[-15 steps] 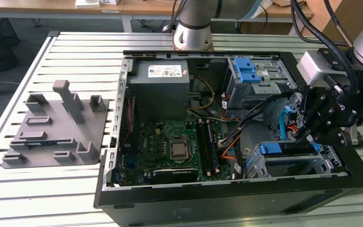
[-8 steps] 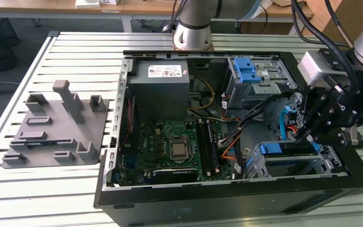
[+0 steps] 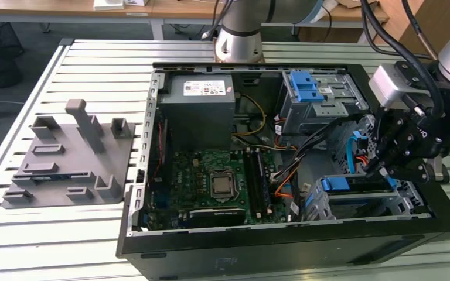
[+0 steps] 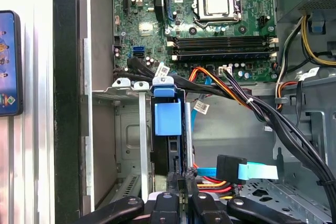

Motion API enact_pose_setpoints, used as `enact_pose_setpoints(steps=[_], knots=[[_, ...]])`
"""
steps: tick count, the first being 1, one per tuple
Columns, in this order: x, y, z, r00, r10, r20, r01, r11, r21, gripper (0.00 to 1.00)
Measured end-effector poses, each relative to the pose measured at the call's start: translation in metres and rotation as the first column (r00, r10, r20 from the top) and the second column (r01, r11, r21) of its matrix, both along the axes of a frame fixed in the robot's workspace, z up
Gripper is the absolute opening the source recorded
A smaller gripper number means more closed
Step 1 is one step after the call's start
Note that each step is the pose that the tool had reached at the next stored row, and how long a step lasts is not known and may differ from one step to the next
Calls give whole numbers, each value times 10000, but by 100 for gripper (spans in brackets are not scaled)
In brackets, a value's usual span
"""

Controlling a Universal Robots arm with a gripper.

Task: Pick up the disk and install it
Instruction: 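Insert the first disk wire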

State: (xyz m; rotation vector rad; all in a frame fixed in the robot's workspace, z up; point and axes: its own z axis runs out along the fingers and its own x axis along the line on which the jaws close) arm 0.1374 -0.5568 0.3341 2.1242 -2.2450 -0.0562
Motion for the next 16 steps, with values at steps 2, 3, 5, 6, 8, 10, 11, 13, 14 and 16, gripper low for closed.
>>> enact_pose_setpoints(steps=[2,3,5,6,8,10,11,13,14,16], knots=[[5,0,-3,10000,0,-6,0,10000,0,16],[7,0,-3,10000,0,-9,0,10000,1,16],[8,0,-3,10000,-1,-19,1,10000,3,16],[11,0,-1,10000,0,-29,0,10000,4,16],[14,0,6,10000,0,-52,0,10000,8,16],[14,0,17,10000,-2,-62,2,10000,3,16],[15,0,16,10000,-2,-65,2,10000,4,16],[15,0,17,10000,-1,-67,1,10000,2,16],[15,-1,17,10000,-1,-69,1,10000,2,16],[15,-4,13,10000,-2,-79,2,10000,3,16]])
